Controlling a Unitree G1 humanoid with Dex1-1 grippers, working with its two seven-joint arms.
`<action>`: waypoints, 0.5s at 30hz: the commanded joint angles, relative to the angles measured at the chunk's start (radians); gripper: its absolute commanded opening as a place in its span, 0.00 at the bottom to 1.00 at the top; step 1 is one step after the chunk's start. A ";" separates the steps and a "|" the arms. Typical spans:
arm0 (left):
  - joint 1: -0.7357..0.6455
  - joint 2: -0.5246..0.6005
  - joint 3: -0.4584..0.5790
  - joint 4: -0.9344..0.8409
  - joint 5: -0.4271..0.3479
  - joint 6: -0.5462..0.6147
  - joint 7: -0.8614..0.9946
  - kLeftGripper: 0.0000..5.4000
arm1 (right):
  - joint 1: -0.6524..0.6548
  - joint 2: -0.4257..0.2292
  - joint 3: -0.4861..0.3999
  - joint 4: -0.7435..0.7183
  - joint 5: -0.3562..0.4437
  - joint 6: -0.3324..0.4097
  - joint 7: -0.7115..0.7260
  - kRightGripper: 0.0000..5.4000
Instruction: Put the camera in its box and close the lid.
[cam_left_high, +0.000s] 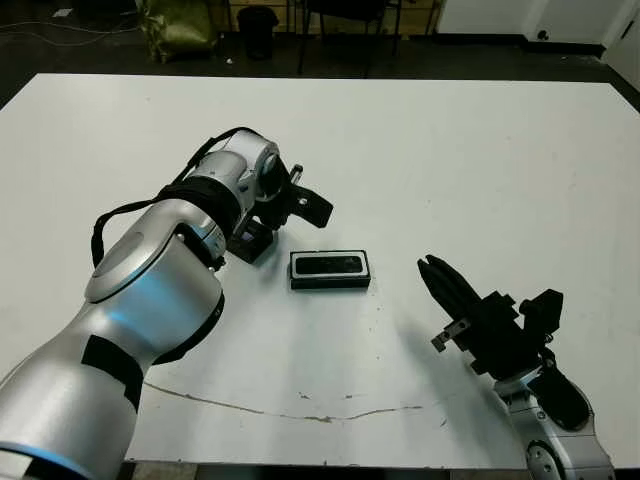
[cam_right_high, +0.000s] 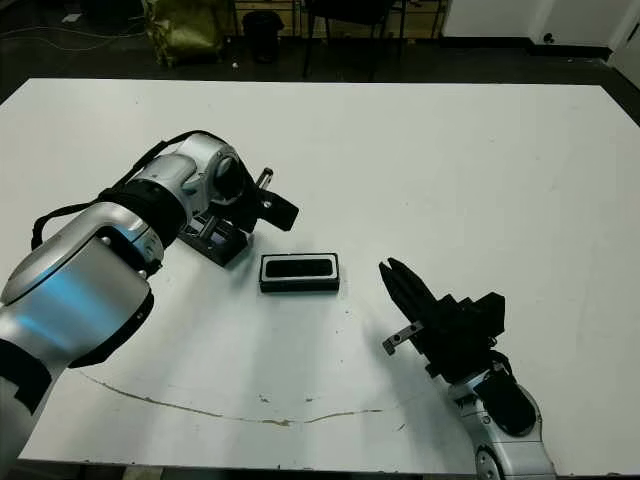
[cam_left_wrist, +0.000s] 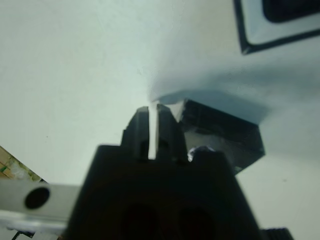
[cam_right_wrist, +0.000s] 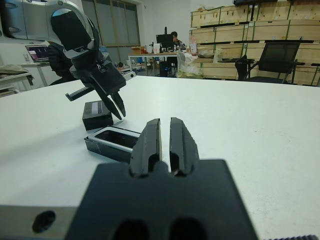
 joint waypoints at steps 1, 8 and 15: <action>0.023 0.007 -0.014 0.008 0.016 -0.023 -0.010 0.00 | 0.016 -0.010 -0.008 -0.003 -0.008 0.018 -0.011 0.00; 0.029 0.017 -0.033 0.000 0.037 -0.067 -0.020 0.00 | 0.025 -0.015 -0.005 -0.026 -0.030 0.028 -0.032 0.00; 0.036 0.035 -0.036 -0.018 0.033 -0.123 -0.085 0.00 | 0.021 -0.010 -0.008 -0.004 -0.011 0.008 -0.013 0.00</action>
